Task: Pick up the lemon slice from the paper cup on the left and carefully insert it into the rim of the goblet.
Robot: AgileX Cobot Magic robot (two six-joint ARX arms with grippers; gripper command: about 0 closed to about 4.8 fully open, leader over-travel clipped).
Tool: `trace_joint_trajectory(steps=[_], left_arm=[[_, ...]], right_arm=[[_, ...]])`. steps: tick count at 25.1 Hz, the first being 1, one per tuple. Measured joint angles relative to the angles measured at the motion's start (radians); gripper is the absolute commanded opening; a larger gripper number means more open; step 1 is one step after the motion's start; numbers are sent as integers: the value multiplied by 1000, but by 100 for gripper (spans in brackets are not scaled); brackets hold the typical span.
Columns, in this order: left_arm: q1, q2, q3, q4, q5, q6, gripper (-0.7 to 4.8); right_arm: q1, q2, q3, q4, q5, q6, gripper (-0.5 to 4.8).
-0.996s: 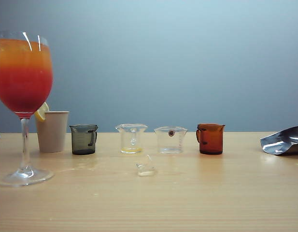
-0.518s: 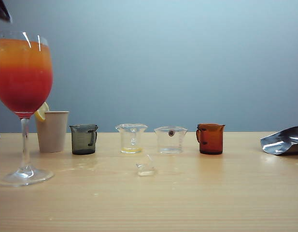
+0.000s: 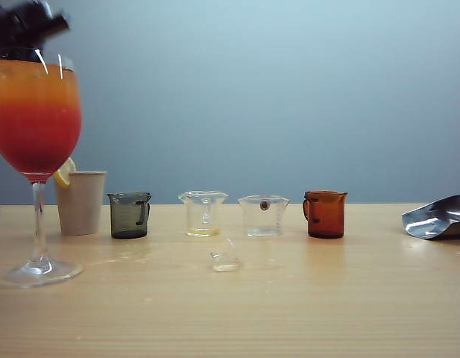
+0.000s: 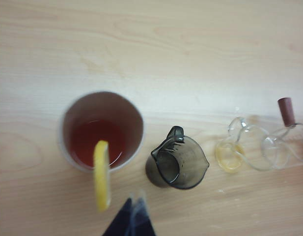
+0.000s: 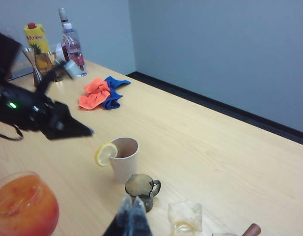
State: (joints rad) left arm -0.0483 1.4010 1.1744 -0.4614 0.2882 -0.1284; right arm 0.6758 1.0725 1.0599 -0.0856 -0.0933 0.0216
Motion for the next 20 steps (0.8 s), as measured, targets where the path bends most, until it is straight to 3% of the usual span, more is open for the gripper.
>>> trace_joint_trajectory(steps=[2,7,9,15,20], left_arm=[[-5,30,0,11,0,2,4],[7,53,0,-5,-12,20,182],[9,57,3,-2,-21,24,202],[14,60,3,16,-45,28,343],[13,90,5,31,-63,61,342]], right_arm=[[7,8,0,14,-3,0,-6],[18,11,0,20,-13,0,-6],[16,11,0,20,-12,0,-6],[15,26,1,28,-12,0,-6],[15,40,0,46,-13,0,-6]])
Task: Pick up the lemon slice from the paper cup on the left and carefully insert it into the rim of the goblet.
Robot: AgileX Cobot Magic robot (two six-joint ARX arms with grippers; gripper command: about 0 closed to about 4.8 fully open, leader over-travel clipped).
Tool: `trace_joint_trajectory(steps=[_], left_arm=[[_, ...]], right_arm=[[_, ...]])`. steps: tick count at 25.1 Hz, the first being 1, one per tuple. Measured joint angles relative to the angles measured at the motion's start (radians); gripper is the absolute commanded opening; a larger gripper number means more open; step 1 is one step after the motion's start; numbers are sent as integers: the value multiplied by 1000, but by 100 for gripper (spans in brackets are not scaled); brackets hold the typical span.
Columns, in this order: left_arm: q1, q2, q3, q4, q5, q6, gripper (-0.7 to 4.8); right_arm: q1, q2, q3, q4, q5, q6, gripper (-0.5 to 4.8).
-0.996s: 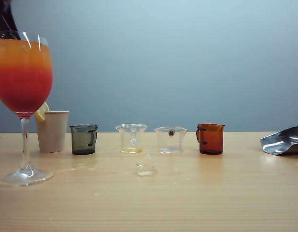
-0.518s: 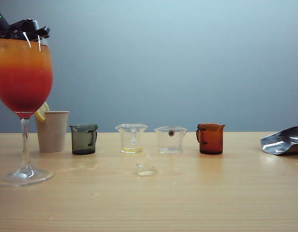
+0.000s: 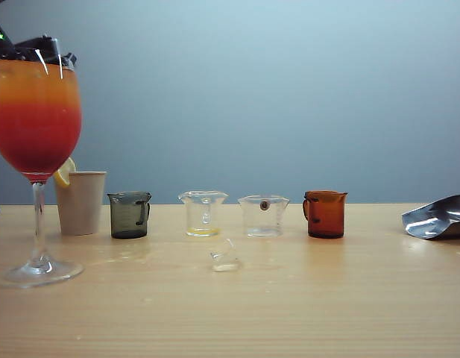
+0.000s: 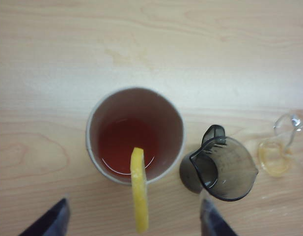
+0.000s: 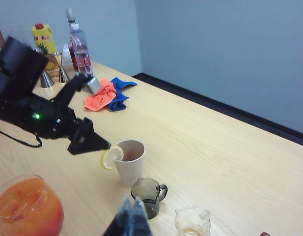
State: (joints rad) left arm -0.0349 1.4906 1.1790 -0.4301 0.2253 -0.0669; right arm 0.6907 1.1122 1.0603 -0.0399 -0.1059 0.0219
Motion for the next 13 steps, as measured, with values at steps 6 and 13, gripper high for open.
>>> trace_joint_trajectory(steps=[6,13], left_arm=[[0,52,0,3,-2,3,340],[0,55,0,52,-2,3,330]], right_arm=[[0,0,0,5,0,0,-6],[0,0,0,5,0,0,-6]])
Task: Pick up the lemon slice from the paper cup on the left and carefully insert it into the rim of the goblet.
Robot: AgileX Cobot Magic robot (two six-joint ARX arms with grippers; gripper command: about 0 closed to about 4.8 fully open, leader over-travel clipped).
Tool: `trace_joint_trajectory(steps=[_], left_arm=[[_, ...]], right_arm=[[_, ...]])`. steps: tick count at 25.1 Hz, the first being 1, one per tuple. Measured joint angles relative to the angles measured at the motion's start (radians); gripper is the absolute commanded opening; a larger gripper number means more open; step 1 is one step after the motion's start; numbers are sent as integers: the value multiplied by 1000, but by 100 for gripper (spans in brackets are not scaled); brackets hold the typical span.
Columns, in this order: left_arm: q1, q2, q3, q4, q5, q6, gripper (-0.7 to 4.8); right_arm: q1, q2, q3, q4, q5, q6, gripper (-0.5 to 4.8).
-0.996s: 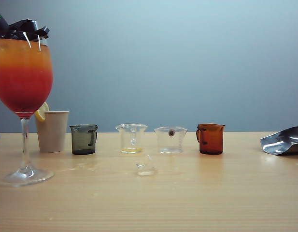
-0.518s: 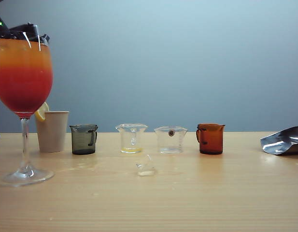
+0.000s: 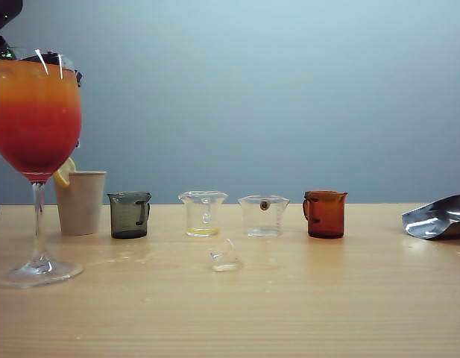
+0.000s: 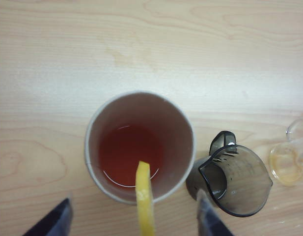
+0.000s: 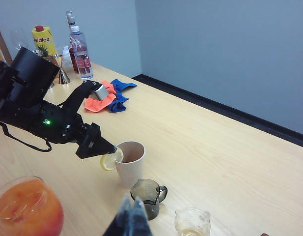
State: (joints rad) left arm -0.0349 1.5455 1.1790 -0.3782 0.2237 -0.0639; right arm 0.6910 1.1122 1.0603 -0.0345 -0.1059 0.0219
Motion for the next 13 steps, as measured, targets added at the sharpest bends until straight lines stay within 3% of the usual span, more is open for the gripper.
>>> trace_joint_trajectory(steps=[2,3,4,6,13], left_arm=[[0,4,0,-6,0,0,324],[0,4,0,-8,0,0,296],[0,5,0,-8,0,0,223],[0,8,0,-8,0,0,172],[0,28,0,-17,0,0,174]], right_arm=[[0,0,0,0,0,0,-6],[0,0,0,0,0,0,-6],[0,0,0,0,0,0,-6],[0,0,0,0,0,0,-6],[0,0,0,0,0,0,-6]])
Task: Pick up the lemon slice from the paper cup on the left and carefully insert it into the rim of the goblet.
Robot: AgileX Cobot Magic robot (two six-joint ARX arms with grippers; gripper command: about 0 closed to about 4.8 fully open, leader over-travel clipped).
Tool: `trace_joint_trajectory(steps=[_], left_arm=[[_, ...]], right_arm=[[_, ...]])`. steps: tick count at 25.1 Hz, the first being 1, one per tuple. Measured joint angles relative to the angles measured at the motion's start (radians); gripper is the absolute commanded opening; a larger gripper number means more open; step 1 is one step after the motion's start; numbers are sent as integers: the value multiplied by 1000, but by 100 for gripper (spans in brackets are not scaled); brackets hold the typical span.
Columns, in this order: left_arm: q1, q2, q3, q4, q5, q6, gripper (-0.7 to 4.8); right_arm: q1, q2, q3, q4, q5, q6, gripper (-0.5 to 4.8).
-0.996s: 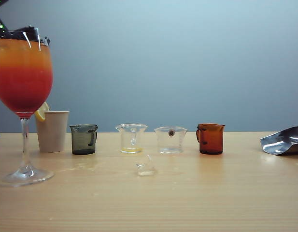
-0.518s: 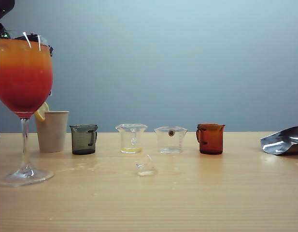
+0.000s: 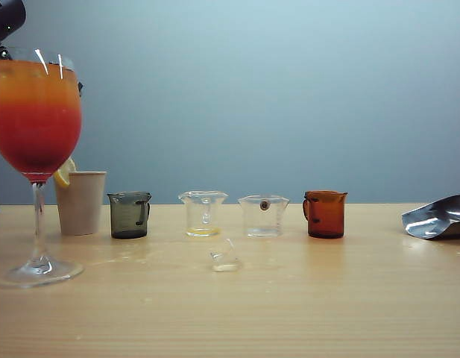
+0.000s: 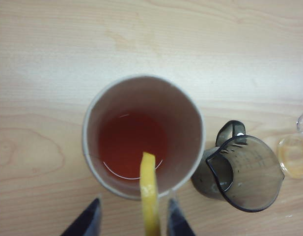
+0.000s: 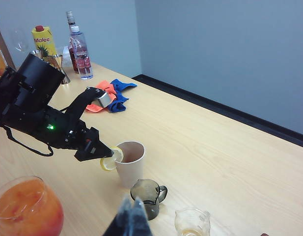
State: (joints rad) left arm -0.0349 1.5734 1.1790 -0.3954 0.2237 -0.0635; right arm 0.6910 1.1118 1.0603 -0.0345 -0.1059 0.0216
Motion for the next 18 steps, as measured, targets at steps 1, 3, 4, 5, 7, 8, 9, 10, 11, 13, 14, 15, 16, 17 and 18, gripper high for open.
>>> trace_joint_trajectory(steps=[1,3,4,5,7,8,9,10,11,13,14,15,16,17,18], left_arm=[[0,1,0,-2,0,0,174],[0,6,0,-5,0,0,159],[0,8,0,-7,0,0,43],[0,8,0,-5,0,1,-3],[0,8,0,-5,0,0,-6],[0,7,0,-3,0,0,-6],[0,8,0,-2,1,1,-6],[0,7,0,2,1,0,-6],[0,7,0,7,0,0,-6],[0,7,0,21,0,0,-6],[0,6,0,24,0,0,-6],[0,2,0,27,0,0,-6],[0,-9,7,25,1,0,-6],[0,-14,13,27,2,0,-6],[0,-21,15,30,5,0,-6]], right_arm=[[0,0,0,0,0,0,-5],[0,0,0,0,0,0,-6],[0,0,0,0,0,0,-5],[0,0,0,0,0,0,-6],[0,0,0,0,0,0,-5],[0,0,0,0,0,0,-6],[0,0,0,0,0,0,-6],[0,0,0,0,0,0,-6],[0,0,0,0,0,0,-6],[0,0,0,0,0,0,-6],[0,0,0,0,0,0,-6],[0,0,0,0,0,0,-6],[0,-1,0,0,0,0,-6],[0,-2,0,0,0,0,-6],[0,-3,0,0,0,0,-6]])
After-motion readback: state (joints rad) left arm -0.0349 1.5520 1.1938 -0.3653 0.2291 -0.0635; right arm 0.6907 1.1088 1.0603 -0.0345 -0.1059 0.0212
